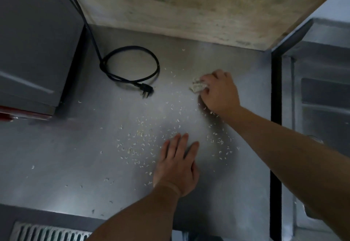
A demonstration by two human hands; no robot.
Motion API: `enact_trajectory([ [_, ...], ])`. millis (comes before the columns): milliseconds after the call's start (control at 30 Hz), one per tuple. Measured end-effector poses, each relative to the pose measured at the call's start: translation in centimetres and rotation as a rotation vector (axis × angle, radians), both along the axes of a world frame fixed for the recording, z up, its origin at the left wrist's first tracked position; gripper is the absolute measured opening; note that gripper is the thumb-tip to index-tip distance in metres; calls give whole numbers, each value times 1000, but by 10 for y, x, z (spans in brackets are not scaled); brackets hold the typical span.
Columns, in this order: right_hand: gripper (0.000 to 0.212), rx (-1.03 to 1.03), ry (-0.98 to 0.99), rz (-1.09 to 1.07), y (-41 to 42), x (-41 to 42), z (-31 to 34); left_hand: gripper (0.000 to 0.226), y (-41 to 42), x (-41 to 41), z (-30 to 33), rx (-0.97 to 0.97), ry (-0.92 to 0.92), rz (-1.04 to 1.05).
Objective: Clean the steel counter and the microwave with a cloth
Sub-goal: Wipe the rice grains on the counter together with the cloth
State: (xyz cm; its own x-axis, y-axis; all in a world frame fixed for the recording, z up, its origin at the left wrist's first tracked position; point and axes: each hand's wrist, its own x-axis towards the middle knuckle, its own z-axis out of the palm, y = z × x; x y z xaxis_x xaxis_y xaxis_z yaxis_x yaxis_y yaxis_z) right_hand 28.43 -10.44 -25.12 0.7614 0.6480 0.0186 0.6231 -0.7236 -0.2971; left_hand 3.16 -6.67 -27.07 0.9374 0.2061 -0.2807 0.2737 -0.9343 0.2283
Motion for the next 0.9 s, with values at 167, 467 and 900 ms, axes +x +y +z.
enact_trajectory([
  [167, 32, 131, 5, 67, 4, -7, 11, 60, -1, 1, 2, 3, 11, 37],
  [467, 39, 81, -20, 99, 117, 69, 5, 63, 1, 3, 0, 41, 31, 76],
  [900, 42, 46, 9, 248, 0, -31, -8, 68, 1, 5, -5, 46, -32, 119],
])
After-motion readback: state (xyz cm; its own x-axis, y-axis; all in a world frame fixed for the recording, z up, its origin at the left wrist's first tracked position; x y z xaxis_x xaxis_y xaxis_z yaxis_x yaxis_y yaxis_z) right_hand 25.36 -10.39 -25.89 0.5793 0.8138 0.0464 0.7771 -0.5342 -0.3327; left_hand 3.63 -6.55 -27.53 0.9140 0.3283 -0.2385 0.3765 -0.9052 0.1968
